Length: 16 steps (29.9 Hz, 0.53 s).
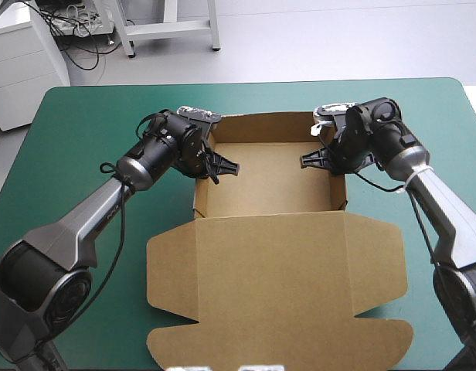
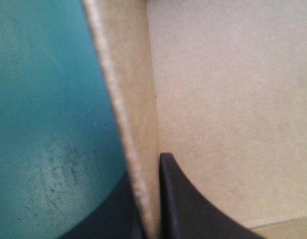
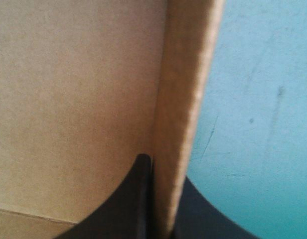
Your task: Fold the box
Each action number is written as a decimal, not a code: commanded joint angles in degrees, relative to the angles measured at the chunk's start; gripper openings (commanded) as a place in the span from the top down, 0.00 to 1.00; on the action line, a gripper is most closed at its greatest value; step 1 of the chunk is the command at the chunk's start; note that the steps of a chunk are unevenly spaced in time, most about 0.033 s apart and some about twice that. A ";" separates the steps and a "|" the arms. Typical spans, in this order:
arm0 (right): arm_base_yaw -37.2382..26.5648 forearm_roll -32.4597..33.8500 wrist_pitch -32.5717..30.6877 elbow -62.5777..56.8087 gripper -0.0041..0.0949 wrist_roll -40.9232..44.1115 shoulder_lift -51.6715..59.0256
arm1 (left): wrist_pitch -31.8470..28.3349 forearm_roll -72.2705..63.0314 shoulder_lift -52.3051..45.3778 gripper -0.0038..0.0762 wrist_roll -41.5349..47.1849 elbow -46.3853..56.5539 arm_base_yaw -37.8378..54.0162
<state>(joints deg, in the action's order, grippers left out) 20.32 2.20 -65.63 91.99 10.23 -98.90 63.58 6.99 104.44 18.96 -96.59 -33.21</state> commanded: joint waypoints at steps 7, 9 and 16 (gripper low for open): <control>0.42 -5.16 -1.93 1.49 0.98 -3.77 -3.81 | -0.36 -6.99 2.16 0.98 -5.31 -1.78 2.56; 0.42 -5.32 -1.67 1.49 0.98 -3.92 -4.17 | 0.69 -9.70 2.43 0.98 -6.83 -1.78 4.02; 0.42 -5.47 -1.01 1.49 0.98 -4.13 -5.03 | 1.91 -9.96 2.56 0.94 -8.81 -1.78 5.49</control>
<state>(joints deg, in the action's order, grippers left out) 20.32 -1.38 -67.18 91.99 9.15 -106.48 67.14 -1.99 110.02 13.19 -96.59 -27.35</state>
